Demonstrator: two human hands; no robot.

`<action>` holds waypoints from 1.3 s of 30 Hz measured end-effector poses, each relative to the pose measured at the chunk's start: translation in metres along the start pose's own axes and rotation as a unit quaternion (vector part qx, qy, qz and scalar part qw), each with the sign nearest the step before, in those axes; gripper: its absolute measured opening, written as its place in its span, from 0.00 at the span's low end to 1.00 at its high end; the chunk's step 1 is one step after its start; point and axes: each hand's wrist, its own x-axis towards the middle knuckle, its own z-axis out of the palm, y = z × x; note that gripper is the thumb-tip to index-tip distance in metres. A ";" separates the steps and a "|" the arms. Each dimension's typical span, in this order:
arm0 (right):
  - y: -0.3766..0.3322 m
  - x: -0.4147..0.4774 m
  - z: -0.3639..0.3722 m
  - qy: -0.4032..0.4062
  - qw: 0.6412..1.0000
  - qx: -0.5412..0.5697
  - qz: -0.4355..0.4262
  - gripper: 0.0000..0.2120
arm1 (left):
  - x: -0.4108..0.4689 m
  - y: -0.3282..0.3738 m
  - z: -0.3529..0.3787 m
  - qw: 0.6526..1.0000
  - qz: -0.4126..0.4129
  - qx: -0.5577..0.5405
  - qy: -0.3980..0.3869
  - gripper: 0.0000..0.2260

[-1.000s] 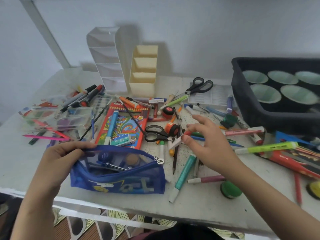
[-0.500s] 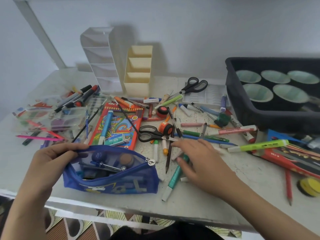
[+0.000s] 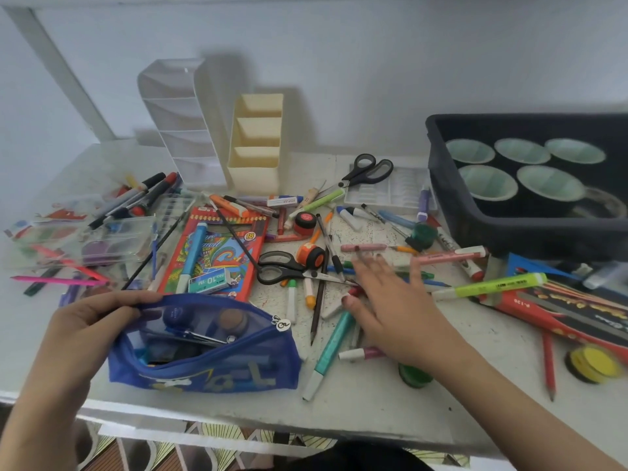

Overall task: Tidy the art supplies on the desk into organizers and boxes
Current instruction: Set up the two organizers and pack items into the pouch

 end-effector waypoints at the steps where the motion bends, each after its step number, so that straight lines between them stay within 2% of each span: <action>1: -0.004 0.001 0.002 -0.003 1.000 0.007 -0.016 0.32 | -0.001 0.003 0.002 1.000 -0.005 -0.017 0.004 0.22; 4: -0.008 0.004 0.002 0.004 0.998 0.035 -0.044 0.30 | -0.001 0.009 0.008 0.999 -0.020 -0.050 0.001 0.26; 7: 0.004 0.014 -0.012 0.076 0.995 0.057 -0.039 0.24 | 0.001 0.009 0.009 0.997 -0.047 -0.057 -0.006 0.29; 10: 0.027 0.029 -0.031 0.140 0.988 -0.051 0.025 0.20 | -0.005 0.015 0.010 0.997 -0.038 -0.068 0.012 0.23; 12: 0.038 0.034 -0.037 0.105 0.986 -0.105 0.077 0.23 | -0.010 0.021 0.015 0.996 -0.029 -0.075 0.024 0.19; 14: 0.042 0.034 -0.032 0.041 0.988 -0.112 0.101 0.28 | -0.016 0.027 0.021 0.997 -0.012 -0.065 0.036 0.17; 17: 0.039 0.030 -0.023 0.006 0.992 -0.108 0.062 0.30 | -0.020 0.037 0.031 0.997 -0.007 -0.071 0.042 0.15; 22: 0.022 0.031 -0.025 0.045 0.998 -0.042 0.002 0.29 | -0.021 0.046 0.042 0.994 -0.015 -0.095 0.042 0.17; 26: -0.002 0.039 -0.025 0.045 0.992 0.031 -0.114 0.28 | -0.022 0.047 0.042 0.994 -0.005 -0.103 0.039 0.24; 30: -0.020 0.046 -0.019 0.032 0.979 0.016 -0.198 0.24 | -0.024 0.047 0.042 0.994 -0.006 -0.102 0.041 0.26; 35: -0.019 0.042 -0.019 0.071 0.981 -0.048 -0.172 0.20 | -0.025 0.048 0.041 0.992 -0.021 -0.113 0.048 0.20; 39: -0.010 0.034 -0.025 0.093 0.986 -0.080 -0.116 0.21 | -0.026 0.050 0.040 0.992 -0.025 -0.119 0.044 0.24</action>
